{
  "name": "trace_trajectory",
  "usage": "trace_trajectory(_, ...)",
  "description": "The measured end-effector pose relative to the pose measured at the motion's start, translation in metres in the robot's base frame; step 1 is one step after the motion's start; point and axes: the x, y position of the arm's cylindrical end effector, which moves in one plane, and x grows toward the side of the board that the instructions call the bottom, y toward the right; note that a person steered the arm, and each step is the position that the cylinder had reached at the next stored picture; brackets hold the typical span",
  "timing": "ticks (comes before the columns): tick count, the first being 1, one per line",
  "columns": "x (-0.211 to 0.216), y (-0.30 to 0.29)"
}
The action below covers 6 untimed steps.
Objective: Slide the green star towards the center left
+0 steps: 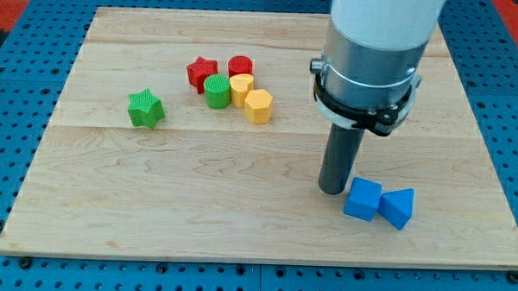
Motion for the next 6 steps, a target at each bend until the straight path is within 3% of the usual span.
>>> trace_trajectory(1, -0.007, -0.002)
trace_trajectory(4, -0.079, -0.289)
trace_trajectory(5, -0.141, -0.299)
trace_trajectory(6, -0.131, -0.177)
